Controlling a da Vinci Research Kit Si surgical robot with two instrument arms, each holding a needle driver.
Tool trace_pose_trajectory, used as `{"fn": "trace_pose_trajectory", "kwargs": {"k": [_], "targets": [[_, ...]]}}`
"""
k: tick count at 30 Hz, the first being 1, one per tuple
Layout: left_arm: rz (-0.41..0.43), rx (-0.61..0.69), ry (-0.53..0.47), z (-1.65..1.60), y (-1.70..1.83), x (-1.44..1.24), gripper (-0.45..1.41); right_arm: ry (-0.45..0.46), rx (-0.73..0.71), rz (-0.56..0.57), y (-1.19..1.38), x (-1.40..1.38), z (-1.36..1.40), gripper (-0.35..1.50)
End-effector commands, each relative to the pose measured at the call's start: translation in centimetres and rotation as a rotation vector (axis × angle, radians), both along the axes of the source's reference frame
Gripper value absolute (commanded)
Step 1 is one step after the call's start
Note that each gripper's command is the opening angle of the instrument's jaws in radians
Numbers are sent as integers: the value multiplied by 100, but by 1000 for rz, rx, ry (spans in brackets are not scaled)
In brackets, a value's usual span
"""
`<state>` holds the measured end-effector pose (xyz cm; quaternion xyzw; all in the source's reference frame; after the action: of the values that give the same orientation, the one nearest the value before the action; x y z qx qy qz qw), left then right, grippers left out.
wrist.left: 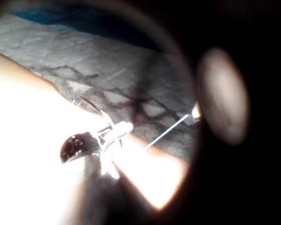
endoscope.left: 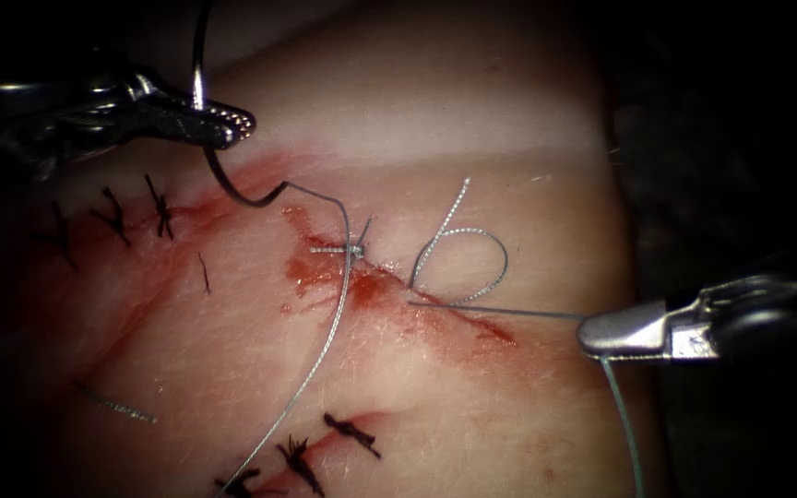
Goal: Wound Closure
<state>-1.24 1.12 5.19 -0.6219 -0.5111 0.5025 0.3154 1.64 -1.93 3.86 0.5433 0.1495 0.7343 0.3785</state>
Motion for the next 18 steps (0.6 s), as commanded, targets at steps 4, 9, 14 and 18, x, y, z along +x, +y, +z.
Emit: {"fn": "trace_pose_trajectory", "kwargs": {"k": [4,9,14,18], "targets": [[2,1,1,6,-1,-5,-45,63,-27,12,18,-6,-30,-35],[4,1,4,6,0,-5,-45,95,-59,17,32,-23,-58,-35],[3,0,4,6,-1,-5,-45,98,-72,16,26,-20,-55,-35],[3,0,4,7,-1,-6,-45,92,-99,14,9,-8,-33,-35]]}}
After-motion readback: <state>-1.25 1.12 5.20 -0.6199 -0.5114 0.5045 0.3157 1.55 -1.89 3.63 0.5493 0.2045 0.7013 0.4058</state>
